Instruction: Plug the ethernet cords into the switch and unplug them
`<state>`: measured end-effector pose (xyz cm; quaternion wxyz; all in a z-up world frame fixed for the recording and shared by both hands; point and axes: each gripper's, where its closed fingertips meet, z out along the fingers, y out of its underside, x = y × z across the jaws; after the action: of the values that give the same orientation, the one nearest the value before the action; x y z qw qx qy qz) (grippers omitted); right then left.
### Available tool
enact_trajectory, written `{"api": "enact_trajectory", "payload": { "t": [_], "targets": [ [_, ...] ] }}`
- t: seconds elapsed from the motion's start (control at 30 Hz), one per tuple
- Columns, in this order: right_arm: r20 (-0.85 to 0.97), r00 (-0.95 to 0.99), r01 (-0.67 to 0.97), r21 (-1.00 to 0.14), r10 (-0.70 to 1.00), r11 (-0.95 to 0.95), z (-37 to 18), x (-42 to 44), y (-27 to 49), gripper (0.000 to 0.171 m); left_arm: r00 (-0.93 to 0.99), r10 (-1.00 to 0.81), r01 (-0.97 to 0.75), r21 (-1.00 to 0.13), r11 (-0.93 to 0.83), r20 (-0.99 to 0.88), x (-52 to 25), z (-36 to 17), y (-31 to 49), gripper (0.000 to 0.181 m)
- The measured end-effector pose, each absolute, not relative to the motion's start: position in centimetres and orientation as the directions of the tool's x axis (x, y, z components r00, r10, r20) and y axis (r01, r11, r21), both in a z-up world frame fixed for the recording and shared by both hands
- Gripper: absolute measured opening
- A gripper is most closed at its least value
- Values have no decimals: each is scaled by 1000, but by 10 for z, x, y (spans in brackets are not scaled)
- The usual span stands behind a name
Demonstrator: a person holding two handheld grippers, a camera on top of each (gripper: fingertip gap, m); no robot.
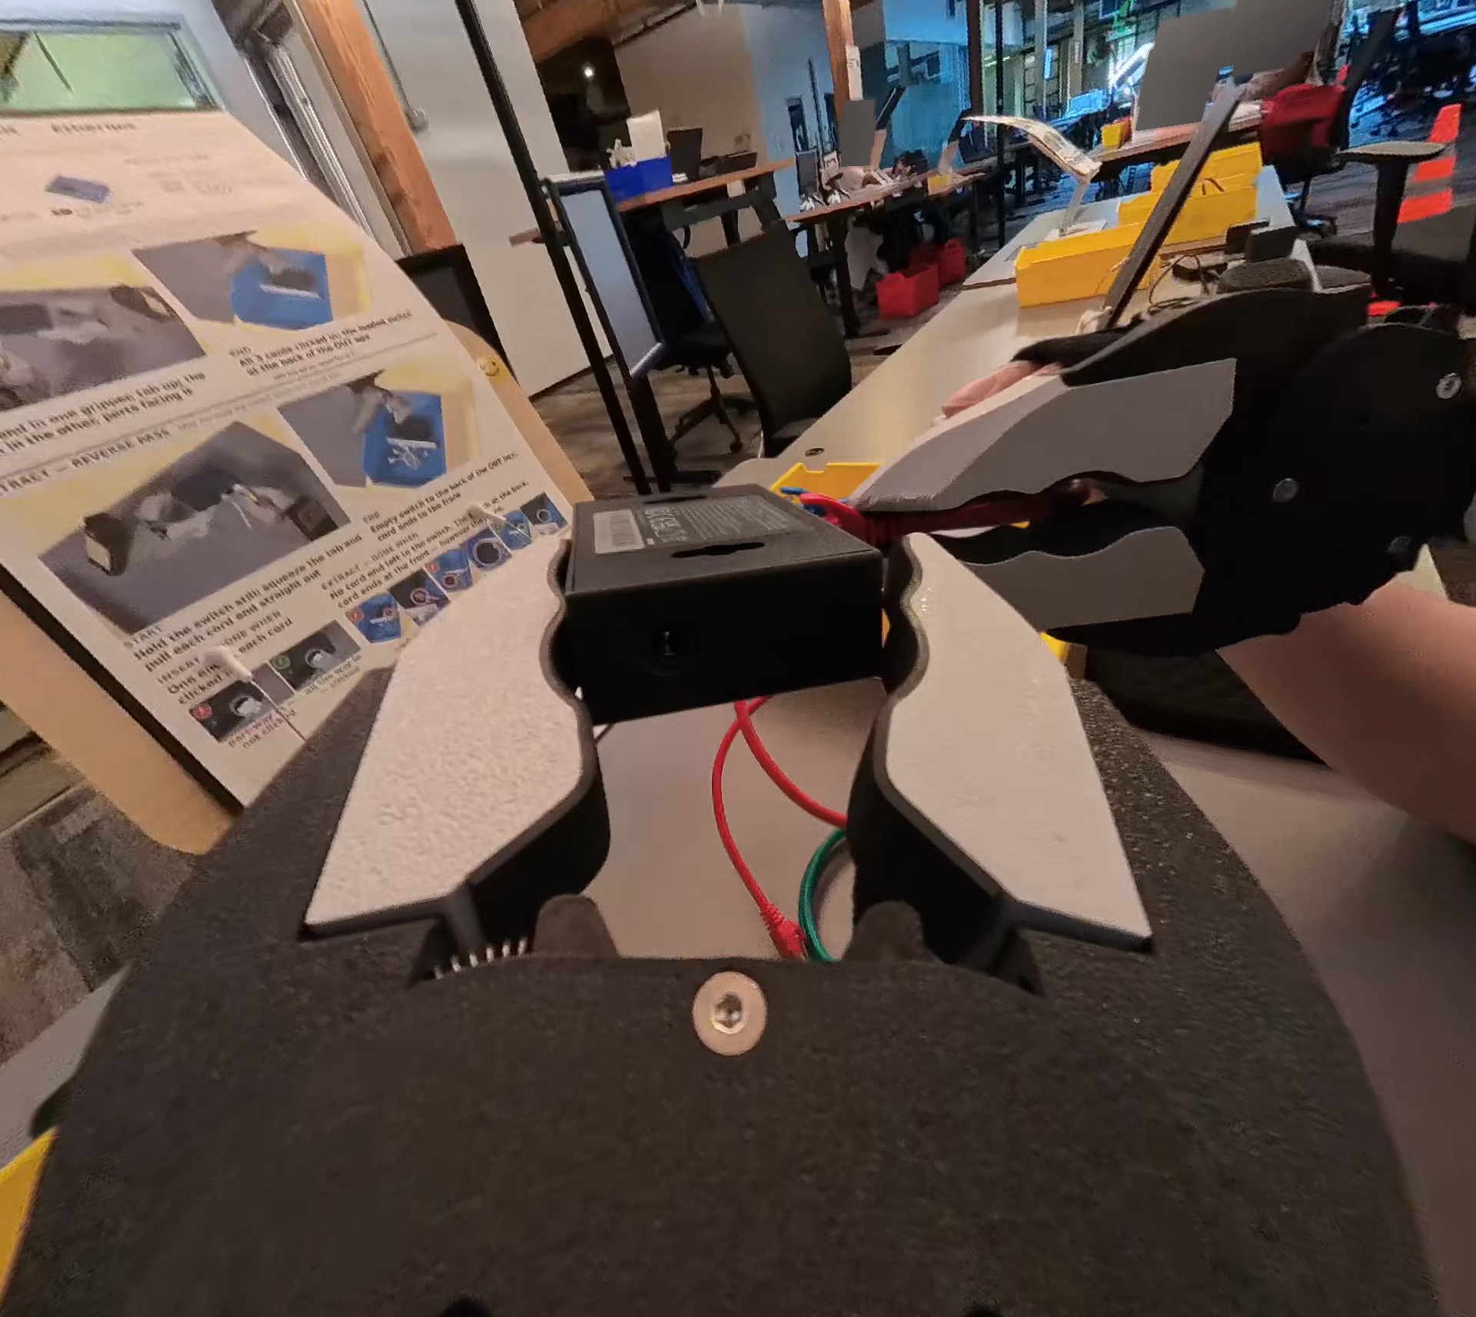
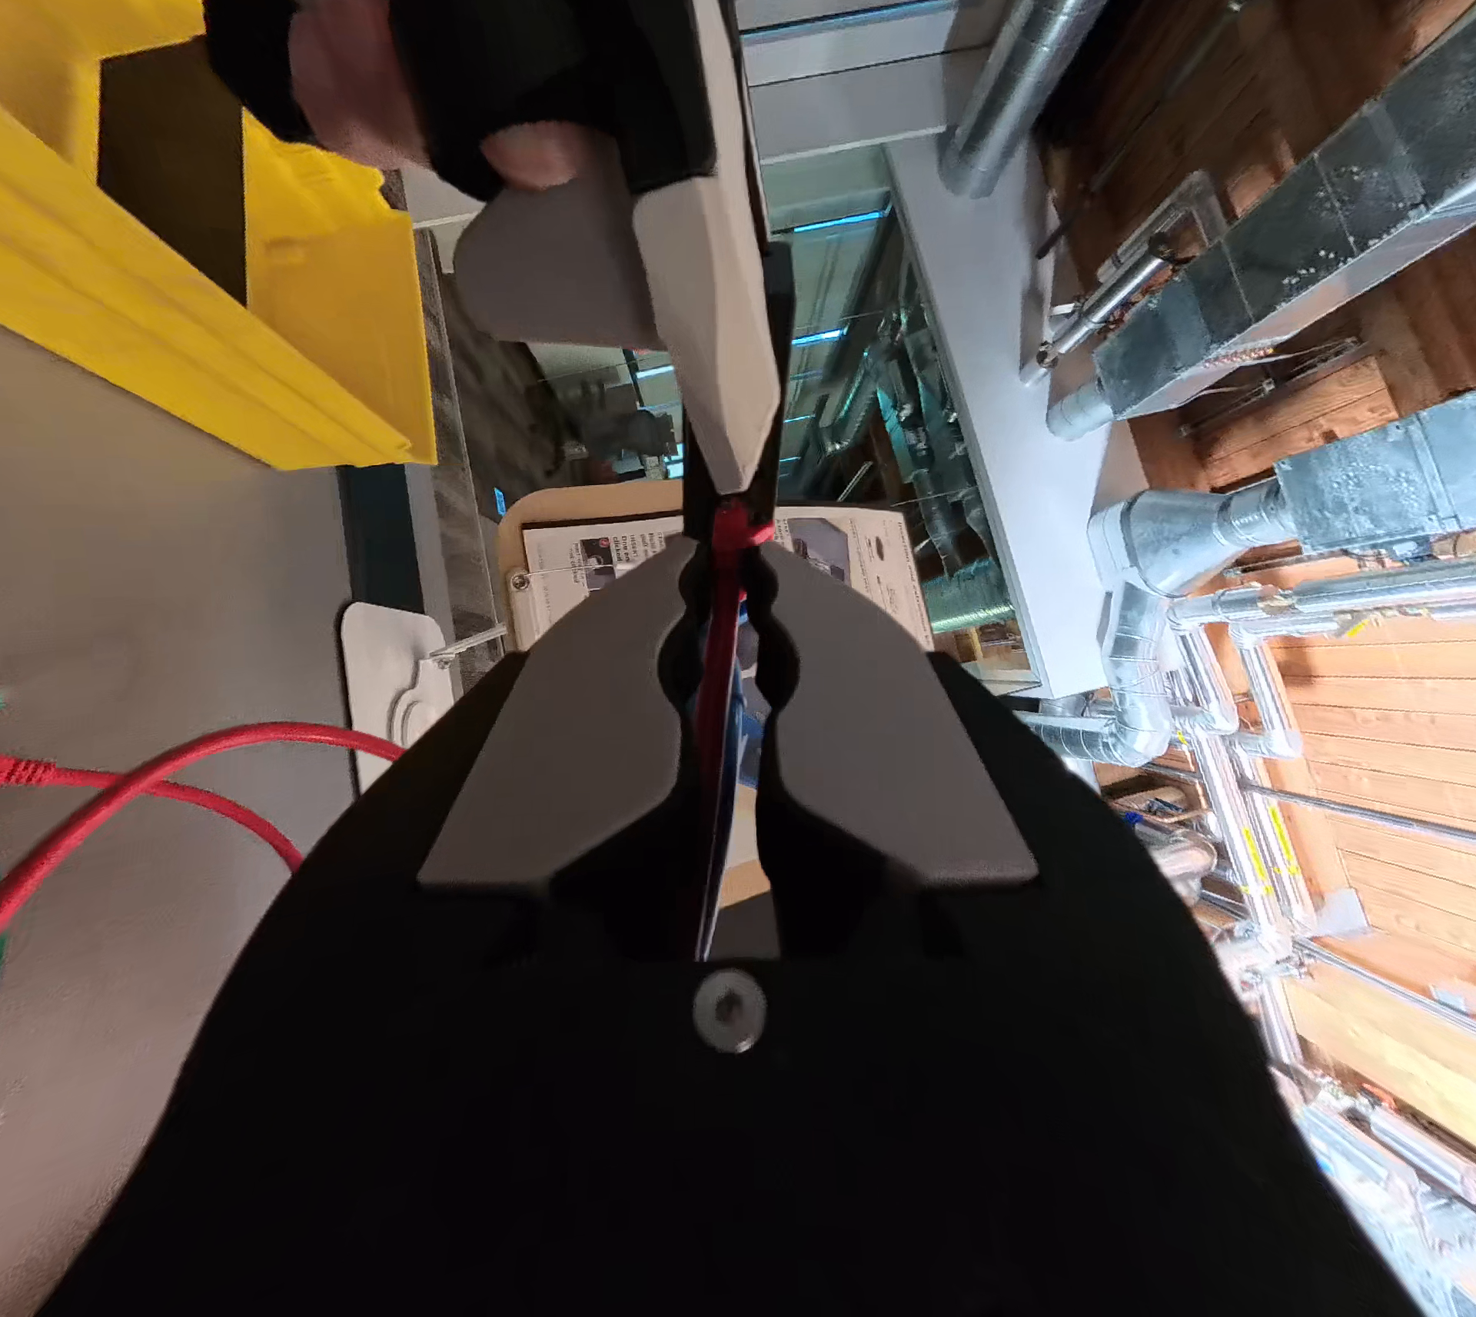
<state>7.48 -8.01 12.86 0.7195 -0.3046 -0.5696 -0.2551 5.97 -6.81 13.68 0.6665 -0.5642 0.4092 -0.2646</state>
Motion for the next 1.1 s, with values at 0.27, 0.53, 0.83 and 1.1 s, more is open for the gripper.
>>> {"api": "enact_trajectory", "payload": {
  "t": [0.27, 0.53, 0.83, 1.1],
  "targets": [
    [978, 180, 740, -63, -107, 669, 135, 79, -88, 9, 531, -808, -70, -963, 260, -257, 63, 149, -77, 74],
    [980, 150, 764, -33, -128, 644, 135, 80, -87, 10, 553, -794, -34, -959, 280, -252, 64, 155, -77, 73],
    [974, 174, 767, -43, -143, 640, 138, 80, -87, 9, 529, -808, -104, -965, 240, -258, 59, 145, -74, 73],
    [957, 113, 804, 70, -268, 591, 141, 83, -87, 10, 551, -777, -140, -951, 274, -305, 60, 145, -76, 77]
  ]
}}
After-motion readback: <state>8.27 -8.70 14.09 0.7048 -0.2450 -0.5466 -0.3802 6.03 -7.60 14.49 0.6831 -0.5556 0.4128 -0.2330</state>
